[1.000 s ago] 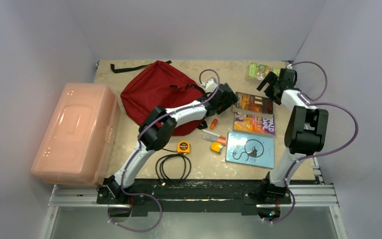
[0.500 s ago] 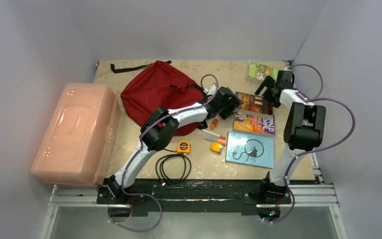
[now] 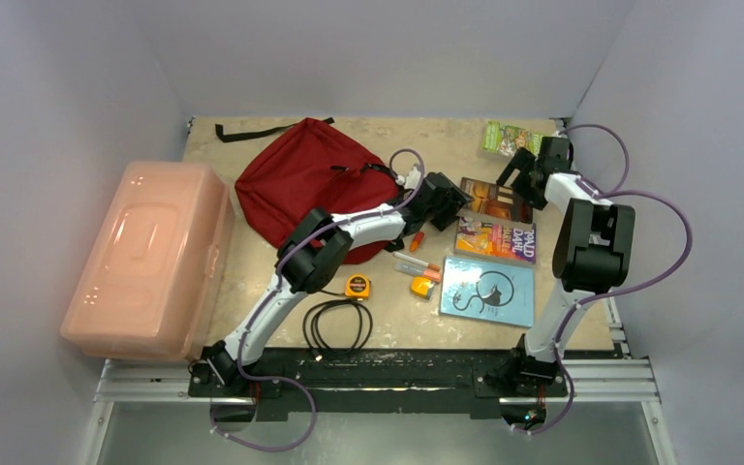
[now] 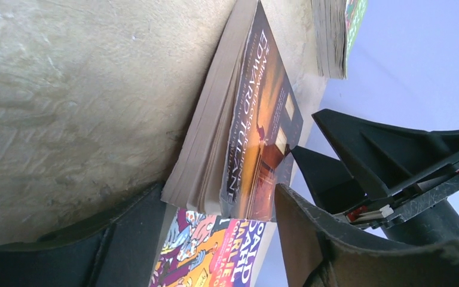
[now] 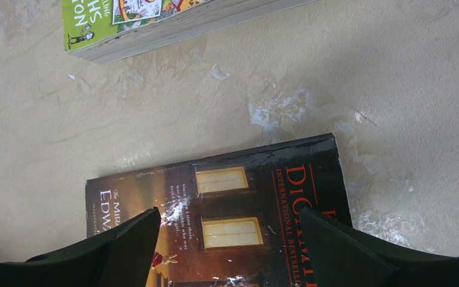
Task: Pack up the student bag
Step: Pick up the book from the center of the board.
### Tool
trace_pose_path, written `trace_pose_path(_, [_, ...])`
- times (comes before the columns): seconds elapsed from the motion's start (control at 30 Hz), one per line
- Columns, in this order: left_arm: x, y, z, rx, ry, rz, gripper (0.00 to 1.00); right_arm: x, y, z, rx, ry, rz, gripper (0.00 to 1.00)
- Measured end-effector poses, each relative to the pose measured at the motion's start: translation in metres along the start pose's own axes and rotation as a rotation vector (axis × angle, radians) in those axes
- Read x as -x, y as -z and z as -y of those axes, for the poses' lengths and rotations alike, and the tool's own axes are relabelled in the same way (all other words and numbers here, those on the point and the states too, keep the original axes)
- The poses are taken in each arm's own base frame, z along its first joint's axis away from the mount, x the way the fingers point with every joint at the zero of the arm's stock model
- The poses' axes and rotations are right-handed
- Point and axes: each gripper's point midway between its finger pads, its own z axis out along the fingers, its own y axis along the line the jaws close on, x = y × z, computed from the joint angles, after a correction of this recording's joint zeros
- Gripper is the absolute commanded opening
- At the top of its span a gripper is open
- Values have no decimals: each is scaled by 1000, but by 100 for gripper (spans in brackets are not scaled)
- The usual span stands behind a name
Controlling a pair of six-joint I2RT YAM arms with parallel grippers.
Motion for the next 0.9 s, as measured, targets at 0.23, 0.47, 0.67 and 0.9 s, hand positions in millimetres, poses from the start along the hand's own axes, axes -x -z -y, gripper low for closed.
trace_pose_path(0.23, [11, -6, -9, -48, -4, 56, 33, 0, 0, 0, -1, 8, -1, 89])
trace_pose_path(0.47, [26, -6, 5, -157, -25, 90, 0, 5, 7, -2, -1, 41, 15, 99])
trace_pose_path(0.67, [51, 4, 17, -173, -77, 103, 0, 43, 62, -30, 47, 108, 168, 99])
trace_pose_path(0.9, [106, 65, 77, -240, -249, 98, 0, 69, 103, -82, 277, 216, 252, 99])
